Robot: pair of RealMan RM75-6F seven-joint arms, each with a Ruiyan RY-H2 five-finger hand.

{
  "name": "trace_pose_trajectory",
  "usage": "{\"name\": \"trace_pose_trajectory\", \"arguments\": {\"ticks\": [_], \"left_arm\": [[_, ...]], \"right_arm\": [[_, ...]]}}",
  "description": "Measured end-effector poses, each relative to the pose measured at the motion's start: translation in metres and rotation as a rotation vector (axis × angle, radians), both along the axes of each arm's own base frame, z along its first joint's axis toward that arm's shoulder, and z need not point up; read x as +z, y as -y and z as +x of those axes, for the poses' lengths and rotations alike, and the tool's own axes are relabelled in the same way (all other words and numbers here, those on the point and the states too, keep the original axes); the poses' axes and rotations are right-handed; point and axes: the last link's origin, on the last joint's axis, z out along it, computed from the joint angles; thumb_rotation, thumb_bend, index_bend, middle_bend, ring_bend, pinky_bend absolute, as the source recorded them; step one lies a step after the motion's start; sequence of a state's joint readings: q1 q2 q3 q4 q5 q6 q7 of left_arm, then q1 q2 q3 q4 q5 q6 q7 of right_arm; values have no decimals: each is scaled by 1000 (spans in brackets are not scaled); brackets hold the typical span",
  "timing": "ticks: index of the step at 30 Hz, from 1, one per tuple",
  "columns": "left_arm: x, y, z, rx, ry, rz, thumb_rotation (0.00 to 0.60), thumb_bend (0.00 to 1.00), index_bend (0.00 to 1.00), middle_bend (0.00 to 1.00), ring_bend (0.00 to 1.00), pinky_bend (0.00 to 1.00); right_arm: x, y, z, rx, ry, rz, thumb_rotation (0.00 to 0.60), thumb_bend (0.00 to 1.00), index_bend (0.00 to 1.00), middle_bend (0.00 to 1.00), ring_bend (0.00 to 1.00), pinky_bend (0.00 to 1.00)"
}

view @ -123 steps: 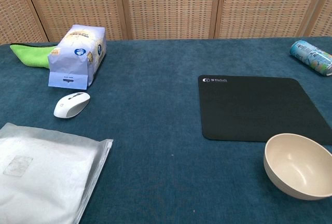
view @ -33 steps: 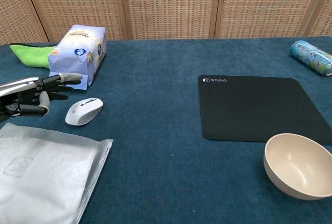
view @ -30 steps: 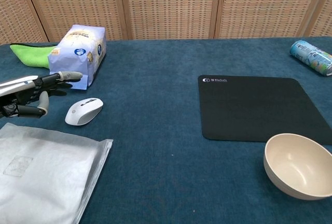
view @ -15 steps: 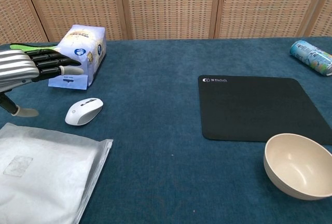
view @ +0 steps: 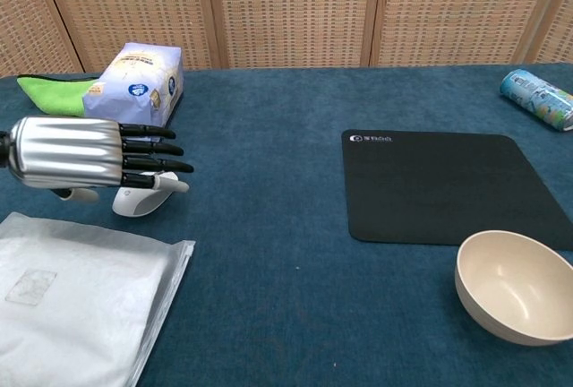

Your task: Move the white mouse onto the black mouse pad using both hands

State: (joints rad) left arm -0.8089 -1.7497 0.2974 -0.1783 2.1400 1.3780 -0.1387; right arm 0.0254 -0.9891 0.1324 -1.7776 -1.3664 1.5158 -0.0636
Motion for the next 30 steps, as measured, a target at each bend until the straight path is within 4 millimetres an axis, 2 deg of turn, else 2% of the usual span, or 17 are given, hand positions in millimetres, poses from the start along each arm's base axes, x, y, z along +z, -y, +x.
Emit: {"name": "trace_pose_trajectory", "arguments": {"ticks": [4, 17, 20, 21, 22, 24, 26, 27, 30], "left_arm": [[-7, -6, 5, -20, -50, -10, 600, 250, 0, 0, 0, 42], [-13, -20, 9, -30, -129, 17, 600, 267, 21, 0, 0, 42], [-16, -20, 10, -38, -142, 18, 600, 283, 132, 4, 1, 58], [-17, -21, 10, -40, -146, 19, 600, 291, 188, 36, 22, 89], [-18, -21, 11, -41, -149, 19, 600, 295, 232, 76, 49, 122], [-19, -22, 11, -42, -152, 20, 600, 307, 421, 262, 192, 251], [-20, -21, 12, -42, -148, 21, 600, 317, 577, 386, 300, 334], [-19, -21, 12, -41, -144, 20, 600, 321, 631, 427, 336, 361], [-16, -21, 12, -44, -137, 20, 600, 327, 679, 458, 357, 376]], "right_arm": [[2, 2, -3, -17, 3, -6, 600, 53, 0, 0, 0, 0], [6, 3, -7, -29, 12, -11, 600, 53, 0, 0, 0, 0], [7, 3, -7, -29, 14, -15, 600, 53, 0, 0, 0, 0], [7, 3, -7, -30, 15, -16, 600, 53, 0, 0, 0, 0], [7, 3, -7, -31, 16, -17, 600, 53, 0, 0, 0, 0], [8, 3, -8, -33, 19, -21, 600, 53, 0, 0, 0, 0], [9, 3, -8, -33, 21, -21, 600, 53, 0, 0, 0, 0], [9, 3, -8, -33, 23, -21, 600, 53, 0, 0, 0, 0], [8, 3, -8, -32, 26, -19, 600, 53, 0, 0, 0, 0]]}}
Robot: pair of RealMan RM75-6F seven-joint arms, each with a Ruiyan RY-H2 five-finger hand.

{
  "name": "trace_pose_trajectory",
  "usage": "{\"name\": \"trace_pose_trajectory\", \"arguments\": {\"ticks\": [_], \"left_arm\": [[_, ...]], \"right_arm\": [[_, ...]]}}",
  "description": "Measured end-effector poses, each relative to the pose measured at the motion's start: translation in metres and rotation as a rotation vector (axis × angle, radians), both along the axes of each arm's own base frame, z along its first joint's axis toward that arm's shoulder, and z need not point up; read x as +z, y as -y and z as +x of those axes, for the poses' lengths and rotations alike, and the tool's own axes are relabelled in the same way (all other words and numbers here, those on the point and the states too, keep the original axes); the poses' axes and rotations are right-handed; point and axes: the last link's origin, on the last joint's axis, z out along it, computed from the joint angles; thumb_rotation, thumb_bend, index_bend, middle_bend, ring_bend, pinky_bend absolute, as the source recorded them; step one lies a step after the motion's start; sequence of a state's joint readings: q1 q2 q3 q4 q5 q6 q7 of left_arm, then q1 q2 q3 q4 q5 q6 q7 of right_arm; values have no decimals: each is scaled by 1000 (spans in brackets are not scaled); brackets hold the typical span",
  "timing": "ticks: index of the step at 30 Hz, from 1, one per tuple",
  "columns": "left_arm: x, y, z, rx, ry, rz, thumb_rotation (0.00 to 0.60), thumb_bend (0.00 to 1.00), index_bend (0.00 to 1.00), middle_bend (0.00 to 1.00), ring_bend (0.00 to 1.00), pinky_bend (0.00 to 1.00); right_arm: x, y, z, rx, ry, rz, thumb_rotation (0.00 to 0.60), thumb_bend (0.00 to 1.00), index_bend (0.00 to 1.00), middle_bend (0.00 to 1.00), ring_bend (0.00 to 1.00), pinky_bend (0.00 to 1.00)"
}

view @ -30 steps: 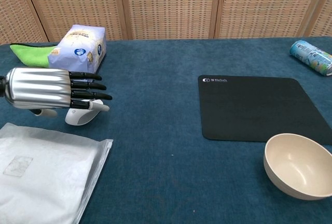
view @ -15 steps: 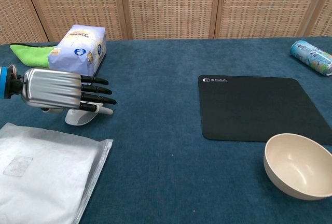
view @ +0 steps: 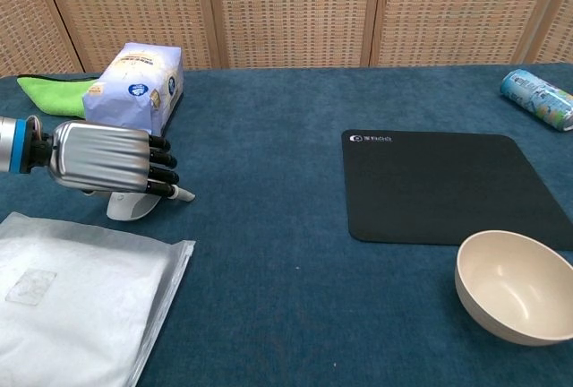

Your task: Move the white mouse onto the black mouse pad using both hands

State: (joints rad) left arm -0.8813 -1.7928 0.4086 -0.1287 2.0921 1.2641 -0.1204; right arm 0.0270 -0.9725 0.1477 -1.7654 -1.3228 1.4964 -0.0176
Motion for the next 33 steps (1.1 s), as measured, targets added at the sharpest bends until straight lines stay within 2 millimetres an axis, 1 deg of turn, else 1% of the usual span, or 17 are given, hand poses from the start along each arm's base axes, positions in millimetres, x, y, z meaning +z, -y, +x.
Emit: {"name": "trace_pose_trajectory", "arguments": {"ticks": [5, 8, 11, 15, 17, 19, 22, 25, 27, 29, 33], "left_arm": [[8, -1, 1, -7, 28, 14, 600, 329, 740, 460, 358, 377], [13, -3, 4, -10, 53, 25, 600, 330, 744, 460, 358, 377], [18, -6, 13, -18, 105, 35, 600, 331, 744, 461, 358, 377], [21, -14, 40, -55, 195, 45, 600, 331, 744, 461, 357, 377], [20, -19, 54, -77, 220, 42, 600, 331, 744, 461, 357, 377], [16, -24, 72, -106, 243, 33, 600, 331, 744, 461, 357, 377], [6, -29, 99, -145, 264, 12, 600, 330, 744, 461, 356, 377], [-10, -31, 124, -168, 268, -11, 600, 329, 744, 461, 356, 377], [-23, -32, 137, -170, 262, -23, 600, 329, 744, 461, 357, 377], [-34, -31, 146, -168, 255, -33, 600, 328, 744, 460, 357, 377], [-63, -25, 164, -155, 243, -61, 600, 326, 744, 460, 356, 377]], "right_arm": [[-1, 0, 1, 2, 0, 5, 600, 53, 0, 0, 0, 0], [-1, -1, 1, 3, 1, 5, 600, 53, 0, 0, 0, 0], [0, -1, 2, 5, 4, 4, 600, 53, 0, 0, 0, 0], [0, -1, 2, 5, 9, 7, 600, 53, 0, 0, 0, 0], [1, -1, 2, 4, 12, 6, 600, 53, 0, 0, 0, 0], [2, 0, 2, 3, 16, 3, 600, 53, 0, 0, 0, 0], [4, 0, 0, -1, 24, 0, 600, 53, 0, 0, 0, 0], [6, 0, -1, -7, 32, -2, 600, 53, 0, 0, 0, 0], [6, 0, -2, -11, 37, -1, 600, 53, 0, 0, 0, 0], [7, 0, -3, -12, 40, -1, 600, 53, 0, 0, 0, 0], [9, -1, -6, -21, 48, -4, 600, 53, 0, 0, 0, 0]]}}
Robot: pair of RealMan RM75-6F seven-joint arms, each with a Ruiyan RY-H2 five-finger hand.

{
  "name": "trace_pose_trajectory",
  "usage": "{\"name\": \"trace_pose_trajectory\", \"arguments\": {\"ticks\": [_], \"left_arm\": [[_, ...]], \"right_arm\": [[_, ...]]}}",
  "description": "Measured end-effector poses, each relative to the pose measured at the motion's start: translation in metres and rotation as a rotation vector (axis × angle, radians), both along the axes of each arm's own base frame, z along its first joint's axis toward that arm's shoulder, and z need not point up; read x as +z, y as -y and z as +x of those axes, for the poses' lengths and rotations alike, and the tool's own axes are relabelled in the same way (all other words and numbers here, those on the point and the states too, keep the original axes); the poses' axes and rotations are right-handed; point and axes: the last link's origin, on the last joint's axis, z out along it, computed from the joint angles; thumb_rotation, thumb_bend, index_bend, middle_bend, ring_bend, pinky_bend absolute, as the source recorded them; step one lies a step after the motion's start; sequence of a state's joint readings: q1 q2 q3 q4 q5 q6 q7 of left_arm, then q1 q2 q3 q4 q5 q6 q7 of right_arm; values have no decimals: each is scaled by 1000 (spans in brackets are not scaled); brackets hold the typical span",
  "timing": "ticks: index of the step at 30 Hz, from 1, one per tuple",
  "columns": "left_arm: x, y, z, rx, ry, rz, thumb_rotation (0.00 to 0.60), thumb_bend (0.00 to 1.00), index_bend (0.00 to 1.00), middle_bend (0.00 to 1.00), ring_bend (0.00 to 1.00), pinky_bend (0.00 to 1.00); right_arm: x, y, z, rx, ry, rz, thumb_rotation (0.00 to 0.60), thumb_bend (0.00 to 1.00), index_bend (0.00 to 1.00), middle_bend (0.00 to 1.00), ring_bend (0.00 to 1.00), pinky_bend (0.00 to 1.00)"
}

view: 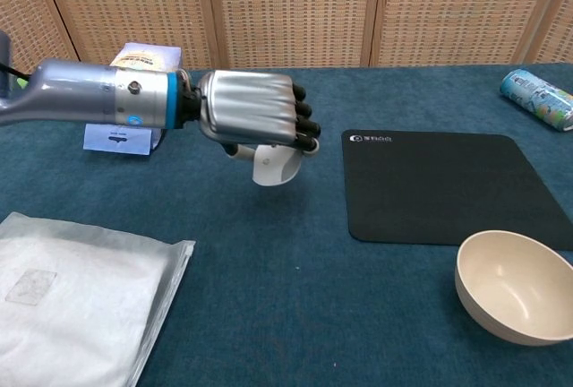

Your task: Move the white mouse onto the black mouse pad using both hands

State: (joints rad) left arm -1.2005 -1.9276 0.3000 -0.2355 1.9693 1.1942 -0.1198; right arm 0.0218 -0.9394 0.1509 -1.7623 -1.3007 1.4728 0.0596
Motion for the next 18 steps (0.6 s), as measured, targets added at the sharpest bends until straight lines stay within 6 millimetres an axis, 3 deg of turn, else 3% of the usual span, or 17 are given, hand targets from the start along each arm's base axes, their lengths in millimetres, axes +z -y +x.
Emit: {"name": "trace_pose_trajectory", "arguments": {"ticks": [7, 10, 15, 18], "left_arm": [[-29, 8, 15, 21, -8, -27, 600, 318, 741, 460, 356, 377], [-33, 9, 18, 25, -11, -25, 600, 306, 663, 438, 356, 377], [-36, 6, 18, 45, -18, -6, 600, 224, 208, 129, 169, 377], [-36, 6, 17, 52, -16, -3, 600, 167, 29, 12, 92, 377]], "right_arm": [[3, 0, -5, -18, 8, -2, 600, 53, 0, 0, 0, 0], [4, 1, -6, -20, 11, -5, 600, 53, 0, 0, 0, 0], [4, 2, -7, -25, 15, -4, 600, 53, 0, 0, 0, 0], [4, 2, -7, -25, 15, -4, 600, 53, 0, 0, 0, 0]]}}
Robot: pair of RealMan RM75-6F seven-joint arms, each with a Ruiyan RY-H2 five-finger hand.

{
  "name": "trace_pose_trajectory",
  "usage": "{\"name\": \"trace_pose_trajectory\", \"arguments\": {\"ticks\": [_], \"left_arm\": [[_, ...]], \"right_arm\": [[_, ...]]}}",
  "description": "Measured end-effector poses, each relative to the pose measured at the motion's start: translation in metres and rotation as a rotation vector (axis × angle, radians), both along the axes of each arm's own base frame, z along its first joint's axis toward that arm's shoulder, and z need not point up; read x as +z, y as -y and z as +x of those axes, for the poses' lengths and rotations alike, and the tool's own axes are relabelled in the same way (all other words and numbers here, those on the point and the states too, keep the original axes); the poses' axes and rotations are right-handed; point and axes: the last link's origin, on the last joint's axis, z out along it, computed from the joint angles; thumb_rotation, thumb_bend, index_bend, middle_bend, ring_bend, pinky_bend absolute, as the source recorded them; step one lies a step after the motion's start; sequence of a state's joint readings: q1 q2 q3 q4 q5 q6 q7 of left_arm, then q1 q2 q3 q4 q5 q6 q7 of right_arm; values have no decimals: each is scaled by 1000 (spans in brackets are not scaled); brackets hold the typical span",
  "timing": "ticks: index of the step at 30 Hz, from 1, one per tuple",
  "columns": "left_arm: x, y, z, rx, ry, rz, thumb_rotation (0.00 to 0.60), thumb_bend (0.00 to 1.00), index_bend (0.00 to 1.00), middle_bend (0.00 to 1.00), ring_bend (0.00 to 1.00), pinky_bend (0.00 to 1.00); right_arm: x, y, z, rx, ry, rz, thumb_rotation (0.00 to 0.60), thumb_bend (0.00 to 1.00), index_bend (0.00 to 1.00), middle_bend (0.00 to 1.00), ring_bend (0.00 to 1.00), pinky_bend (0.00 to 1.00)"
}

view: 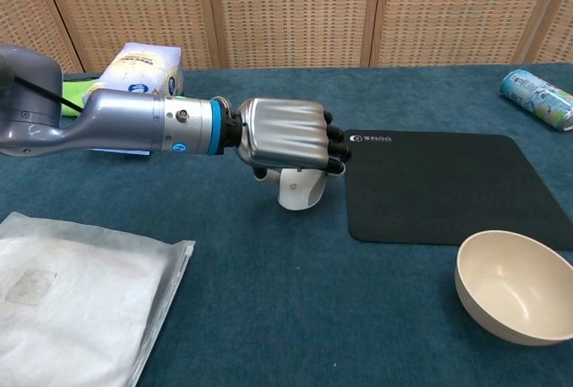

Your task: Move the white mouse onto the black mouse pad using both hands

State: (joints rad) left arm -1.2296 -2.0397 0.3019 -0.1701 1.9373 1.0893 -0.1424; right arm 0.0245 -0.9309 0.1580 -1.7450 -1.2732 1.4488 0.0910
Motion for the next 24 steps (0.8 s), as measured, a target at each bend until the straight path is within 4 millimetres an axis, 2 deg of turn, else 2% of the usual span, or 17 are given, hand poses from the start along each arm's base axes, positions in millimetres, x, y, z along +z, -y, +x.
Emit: {"name": "trace_pose_trajectory", "arguments": {"ticks": [8, 13, 16, 19, 24], "left_arm": [[4, 0, -2, -2, 14, 3, 600, 125, 0, 0, 41, 377], [19, -1, -4, 13, 95, -1, 600, 125, 0, 0, 29, 374], [38, -2, -7, 39, 213, -2, 600, 119, 0, 0, 16, 329], [65, -2, -19, 67, 338, 17, 600, 100, 0, 0, 2, 235], [111, 0, -58, 162, 464, 77, 600, 72, 0, 0, 0, 81]], "right_arm": [[0, -1, 1, 3, -1, -3, 600, 53, 0, 0, 0, 0], [-1, -2, 1, 4, -5, 2, 600, 53, 0, 0, 0, 0], [-2, -2, 2, 4, -9, 4, 600, 53, 0, 0, 0, 0], [-3, -3, 3, 7, -13, 9, 600, 53, 0, 0, 0, 0], [-7, -4, 6, 15, -31, 17, 600, 53, 0, 0, 0, 0]]}}
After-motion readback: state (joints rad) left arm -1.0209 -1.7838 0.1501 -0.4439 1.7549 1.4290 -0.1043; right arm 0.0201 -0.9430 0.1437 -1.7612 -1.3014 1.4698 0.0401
